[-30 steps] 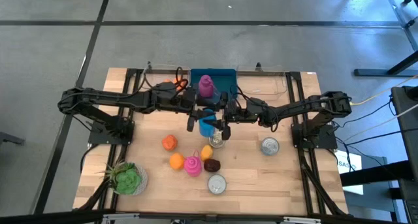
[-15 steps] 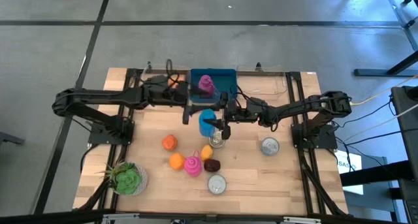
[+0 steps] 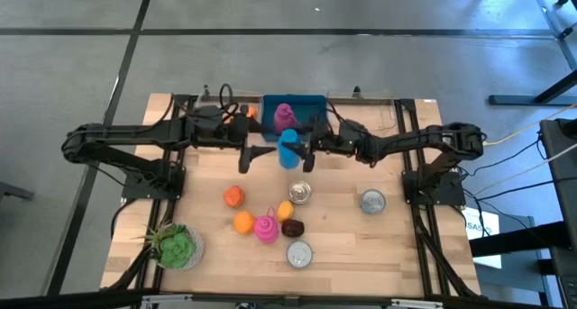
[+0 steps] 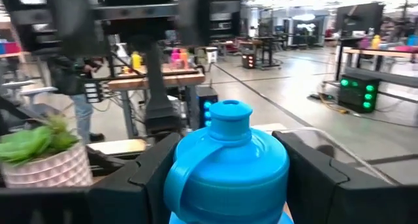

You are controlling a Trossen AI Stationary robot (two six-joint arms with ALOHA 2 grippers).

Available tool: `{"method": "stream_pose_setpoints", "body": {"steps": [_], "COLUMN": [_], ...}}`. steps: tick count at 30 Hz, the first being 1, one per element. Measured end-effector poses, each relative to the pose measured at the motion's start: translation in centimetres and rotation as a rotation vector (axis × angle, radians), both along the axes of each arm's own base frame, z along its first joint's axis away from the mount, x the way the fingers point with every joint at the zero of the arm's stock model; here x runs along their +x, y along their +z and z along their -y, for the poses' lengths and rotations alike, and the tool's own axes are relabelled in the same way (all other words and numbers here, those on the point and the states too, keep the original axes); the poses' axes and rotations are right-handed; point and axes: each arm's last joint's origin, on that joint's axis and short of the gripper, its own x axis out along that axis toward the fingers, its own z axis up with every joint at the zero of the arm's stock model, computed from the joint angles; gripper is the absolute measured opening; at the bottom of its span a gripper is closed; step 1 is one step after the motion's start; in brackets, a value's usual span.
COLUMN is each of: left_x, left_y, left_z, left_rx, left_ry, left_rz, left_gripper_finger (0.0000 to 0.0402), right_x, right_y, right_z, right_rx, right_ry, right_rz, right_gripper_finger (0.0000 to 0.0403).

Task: Pick & Place Food Item
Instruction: Put the blue water bottle into the blue bin

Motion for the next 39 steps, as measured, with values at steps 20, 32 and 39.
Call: {"method": "stream_pose_setpoints", "body": {"steps": [20, 32, 39], "left_x": [0.4, 0.4, 0.5], "left_y": [-7.6, -8.0, -7.7], "left_z": [1.2, 2.4, 2.4], "left_rx": [-0.102, -0.097, -0.091], "left_ry": [-0.11, -0.158, -0.158], "left_rz": [0.059, 0.039, 0.069], "left_gripper_finger": [0.0239, 0.0239, 0.024], "right_x": [-4.1, -5.9, -5.3], "right_y": [2.7, 2.7, 1.1], "right_z": [7.9, 11.6, 12.5], "right_rx": [-0.066, -0.088, -0.081], "right_ry": [-0.254, -0.397, -0.408], "right_rz": [-0.03, -0.053, -0.082], "right_gripper_finger": [0.0219, 0.022, 0.022]}}
